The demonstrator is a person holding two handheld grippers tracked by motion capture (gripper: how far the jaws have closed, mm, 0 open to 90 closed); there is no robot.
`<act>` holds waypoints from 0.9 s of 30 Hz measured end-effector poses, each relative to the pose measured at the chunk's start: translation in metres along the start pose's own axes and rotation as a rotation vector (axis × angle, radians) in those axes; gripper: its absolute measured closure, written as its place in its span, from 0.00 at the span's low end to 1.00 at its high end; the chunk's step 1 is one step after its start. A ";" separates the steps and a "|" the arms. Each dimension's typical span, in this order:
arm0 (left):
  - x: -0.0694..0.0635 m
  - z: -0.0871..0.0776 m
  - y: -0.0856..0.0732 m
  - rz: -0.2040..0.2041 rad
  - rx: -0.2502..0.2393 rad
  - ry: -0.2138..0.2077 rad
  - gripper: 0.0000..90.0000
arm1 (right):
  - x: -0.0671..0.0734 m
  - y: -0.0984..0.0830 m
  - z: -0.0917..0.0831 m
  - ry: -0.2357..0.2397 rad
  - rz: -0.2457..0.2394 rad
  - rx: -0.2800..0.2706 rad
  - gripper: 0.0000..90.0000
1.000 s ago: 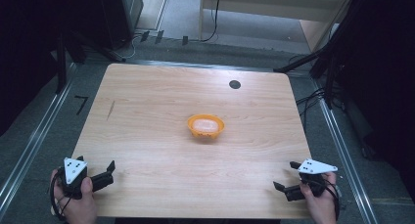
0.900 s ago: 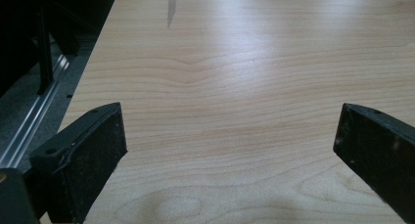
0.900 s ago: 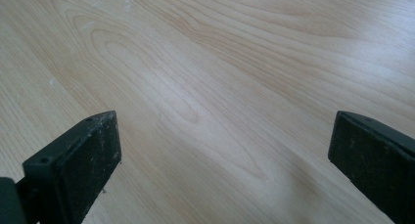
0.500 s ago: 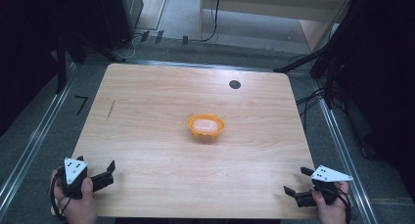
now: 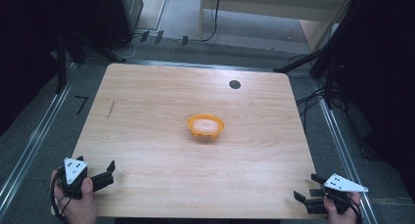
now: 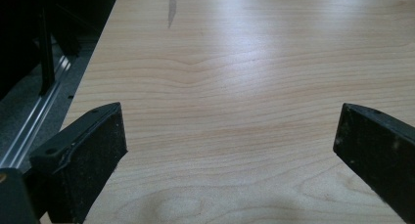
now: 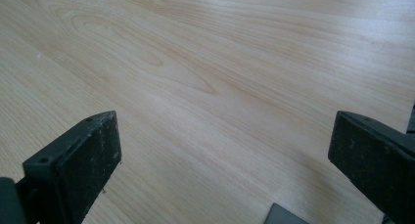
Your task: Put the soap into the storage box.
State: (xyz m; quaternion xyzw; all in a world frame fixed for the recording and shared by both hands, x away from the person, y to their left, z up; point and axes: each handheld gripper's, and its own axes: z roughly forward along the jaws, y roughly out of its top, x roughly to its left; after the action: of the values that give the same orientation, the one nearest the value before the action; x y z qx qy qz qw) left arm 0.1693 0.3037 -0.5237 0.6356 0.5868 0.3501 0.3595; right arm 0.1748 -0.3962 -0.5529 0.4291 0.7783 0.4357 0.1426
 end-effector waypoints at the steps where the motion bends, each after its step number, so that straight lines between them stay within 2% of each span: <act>1: 0.000 0.000 0.000 -0.001 0.000 -0.001 0.00 | -0.001 -0.002 -0.001 -0.002 0.005 -0.007 0.00; 12: 0.000 0.000 0.000 0.008 0.008 -0.004 0.00 | -0.004 -0.010 -0.004 -0.016 0.041 -0.077 0.00; 13: 0.000 0.000 0.000 0.008 0.009 -0.005 0.00 | -0.004 -0.009 -0.007 -0.019 0.051 -0.102 0.00; 16: 0.000 0.000 0.000 0.004 0.006 -0.004 0.00 | -0.002 -0.009 -0.010 -0.021 0.056 -0.130 0.00; 20: 0.000 0.000 0.000 0.003 0.008 -0.004 0.00 | -0.001 -0.009 -0.008 -0.016 0.061 -0.140 0.00; 27: 0.000 0.001 0.000 0.004 0.011 -0.003 0.00 | 0.000 -0.009 -0.005 -0.035 0.057 -0.144 0.00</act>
State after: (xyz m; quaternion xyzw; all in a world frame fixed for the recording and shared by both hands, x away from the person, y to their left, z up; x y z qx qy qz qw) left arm 0.1704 0.3035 -0.5237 0.6393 0.5870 0.3464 0.3561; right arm 0.1671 -0.4016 -0.5570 0.4474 0.7298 0.4867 0.1740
